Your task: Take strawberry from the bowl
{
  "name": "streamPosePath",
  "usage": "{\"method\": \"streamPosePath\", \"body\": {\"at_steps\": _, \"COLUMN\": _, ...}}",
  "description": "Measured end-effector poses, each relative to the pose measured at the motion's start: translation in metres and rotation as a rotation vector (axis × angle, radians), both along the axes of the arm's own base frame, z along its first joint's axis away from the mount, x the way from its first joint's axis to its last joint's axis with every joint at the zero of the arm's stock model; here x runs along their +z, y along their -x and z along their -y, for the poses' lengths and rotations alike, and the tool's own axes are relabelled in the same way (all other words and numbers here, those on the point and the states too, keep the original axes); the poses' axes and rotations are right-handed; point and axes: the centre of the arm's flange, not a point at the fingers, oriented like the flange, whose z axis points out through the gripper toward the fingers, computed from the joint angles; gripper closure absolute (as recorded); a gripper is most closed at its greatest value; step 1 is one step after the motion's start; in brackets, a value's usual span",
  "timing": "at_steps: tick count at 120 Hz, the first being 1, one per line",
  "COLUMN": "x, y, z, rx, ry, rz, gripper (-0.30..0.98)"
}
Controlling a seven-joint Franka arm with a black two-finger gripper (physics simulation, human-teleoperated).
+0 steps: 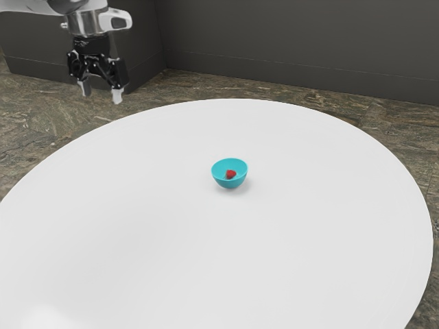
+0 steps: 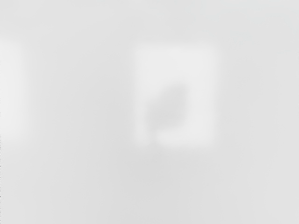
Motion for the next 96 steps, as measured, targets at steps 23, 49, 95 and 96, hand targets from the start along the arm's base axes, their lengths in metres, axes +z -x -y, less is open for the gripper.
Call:
{"method": "streamPosePath", "body": {"at_steps": 23, "x": 0.009, "y": -0.016, "z": -0.001, "rx": -0.038, "ry": -0.009, "rz": 0.119, "gripper": 0.00}}
{"method": "streamPosePath", "body": {"at_steps": 49, "x": -0.079, "y": -0.126, "z": 0.034, "rx": -0.135, "ry": -0.048, "rz": 0.219, "gripper": 0.00}}
{"method": "streamPosePath", "body": {"at_steps": 95, "x": -0.248, "y": -0.220, "z": 0.044, "rx": -0.232, "ry": 0.047, "rz": 0.286, "gripper": 0.00}}
{"method": "streamPosePath", "body": {"at_steps": 96, "x": -0.250, "y": -0.221, "z": 0.046, "rx": -0.237, "ry": 0.051, "rz": 0.286, "gripper": 0.00}}
